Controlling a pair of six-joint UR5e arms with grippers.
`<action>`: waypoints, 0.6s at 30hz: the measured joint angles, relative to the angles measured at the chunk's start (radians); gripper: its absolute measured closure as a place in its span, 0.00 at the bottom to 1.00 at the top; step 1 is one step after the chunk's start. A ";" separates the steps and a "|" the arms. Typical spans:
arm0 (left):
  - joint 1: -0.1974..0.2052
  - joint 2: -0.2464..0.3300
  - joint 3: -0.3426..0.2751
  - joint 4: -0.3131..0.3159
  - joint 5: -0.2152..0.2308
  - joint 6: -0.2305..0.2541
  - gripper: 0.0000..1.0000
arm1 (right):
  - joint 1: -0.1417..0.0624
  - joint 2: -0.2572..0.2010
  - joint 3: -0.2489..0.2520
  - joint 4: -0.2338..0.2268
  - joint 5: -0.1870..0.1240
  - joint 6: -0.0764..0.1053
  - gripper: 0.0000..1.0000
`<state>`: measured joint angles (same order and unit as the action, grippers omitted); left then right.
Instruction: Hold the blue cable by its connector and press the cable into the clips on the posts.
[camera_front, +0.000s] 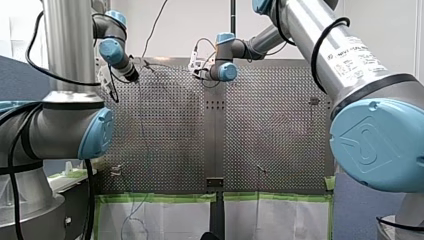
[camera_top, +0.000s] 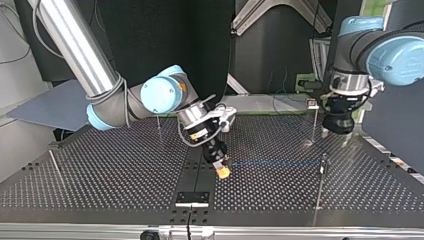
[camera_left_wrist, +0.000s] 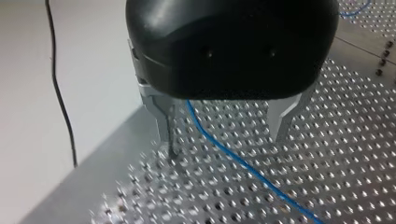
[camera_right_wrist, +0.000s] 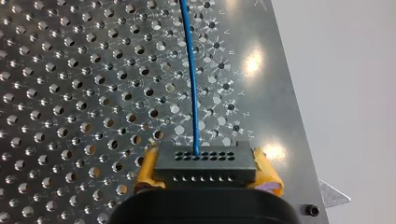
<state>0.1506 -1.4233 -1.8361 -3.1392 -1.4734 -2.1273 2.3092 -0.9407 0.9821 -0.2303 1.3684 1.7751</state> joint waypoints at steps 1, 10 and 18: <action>0.000 0.006 -0.001 0.002 0.000 0.001 0.00 | 0.000 0.000 0.000 0.000 0.000 0.000 1.00; -0.005 0.067 -0.003 0.009 0.016 0.054 0.00 | -0.001 0.001 0.000 0.013 0.042 -0.010 1.00; -0.011 0.094 -0.003 -0.020 0.036 0.123 0.00 | -0.001 0.001 0.000 0.027 0.093 -0.016 1.00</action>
<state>0.1392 -1.3291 -1.8389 -3.1597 -1.4373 -2.0041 2.3080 -0.9397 0.9826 -0.2031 1.4612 1.7593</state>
